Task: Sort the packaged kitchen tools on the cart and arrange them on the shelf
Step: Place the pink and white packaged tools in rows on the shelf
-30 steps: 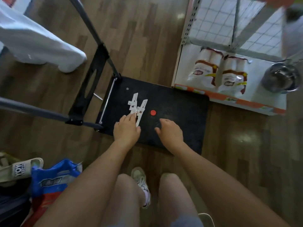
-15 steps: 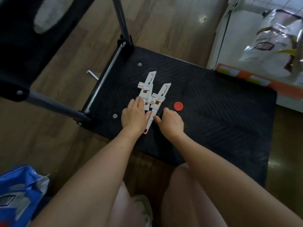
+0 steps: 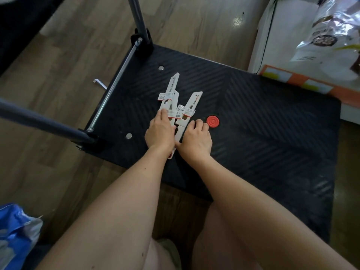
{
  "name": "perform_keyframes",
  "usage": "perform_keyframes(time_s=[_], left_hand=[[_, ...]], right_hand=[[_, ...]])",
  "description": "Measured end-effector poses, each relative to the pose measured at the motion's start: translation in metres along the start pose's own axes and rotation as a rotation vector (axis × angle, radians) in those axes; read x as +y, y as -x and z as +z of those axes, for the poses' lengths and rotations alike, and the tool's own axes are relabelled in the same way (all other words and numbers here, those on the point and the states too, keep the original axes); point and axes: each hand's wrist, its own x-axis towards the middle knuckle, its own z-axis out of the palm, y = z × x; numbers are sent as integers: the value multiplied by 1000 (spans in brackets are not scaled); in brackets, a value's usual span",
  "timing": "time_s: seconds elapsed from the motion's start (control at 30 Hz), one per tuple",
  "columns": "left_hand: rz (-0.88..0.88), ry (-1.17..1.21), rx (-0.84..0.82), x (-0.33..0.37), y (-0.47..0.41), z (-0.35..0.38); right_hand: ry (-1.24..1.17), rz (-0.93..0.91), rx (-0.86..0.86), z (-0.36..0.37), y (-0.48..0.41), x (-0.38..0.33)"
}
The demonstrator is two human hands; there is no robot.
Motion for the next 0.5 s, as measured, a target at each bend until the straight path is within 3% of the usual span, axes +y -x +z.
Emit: perform_keyframes(time_s=[0.27,0.5], left_hand=[[3,-32,-8,-8,0,-8],[-96,160,28,-11,0,-11]], right_hand=[[-65,16,-43,-17,-2,6],[-358,237,-59,-20,-5,14]])
